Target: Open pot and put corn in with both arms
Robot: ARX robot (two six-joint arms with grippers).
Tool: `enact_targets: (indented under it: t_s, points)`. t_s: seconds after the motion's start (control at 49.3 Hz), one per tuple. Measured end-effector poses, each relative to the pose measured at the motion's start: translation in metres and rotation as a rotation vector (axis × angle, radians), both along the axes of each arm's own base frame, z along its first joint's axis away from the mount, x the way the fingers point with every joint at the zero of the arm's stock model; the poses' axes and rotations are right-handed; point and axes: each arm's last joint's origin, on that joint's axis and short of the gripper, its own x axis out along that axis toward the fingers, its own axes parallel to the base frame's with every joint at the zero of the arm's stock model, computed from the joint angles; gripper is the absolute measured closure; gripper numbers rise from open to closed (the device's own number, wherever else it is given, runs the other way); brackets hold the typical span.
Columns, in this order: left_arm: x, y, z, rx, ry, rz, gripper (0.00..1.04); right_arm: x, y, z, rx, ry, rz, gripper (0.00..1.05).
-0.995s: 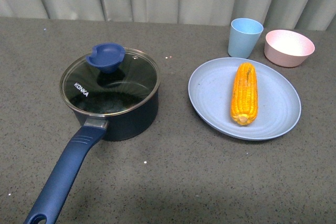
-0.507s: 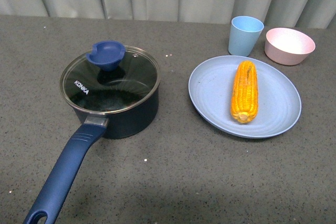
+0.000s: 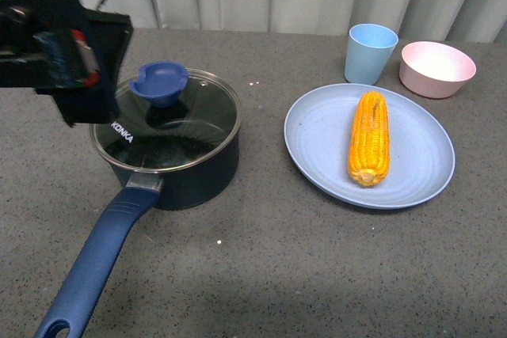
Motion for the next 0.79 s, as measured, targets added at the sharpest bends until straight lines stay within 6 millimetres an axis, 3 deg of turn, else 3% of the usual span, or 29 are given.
enact_targets:
  t_s: [0.345,0.609,0.792]
  points:
    - [0.034,-0.012,-0.024,0.048,0.043,0.016,0.06,0.0,0.0,0.0,0.0,0.0,0.0,0.09]
    - [0.054,-0.019,-0.03,0.054,0.02,0.014,0.06,0.0,0.0,0.0,0.0,0.0,0.0,0.09]
    - [0.081,-0.022,-0.041,0.069,0.032,0.018,0.06,0.0,0.0,0.0,0.0,0.0,0.0,0.09]
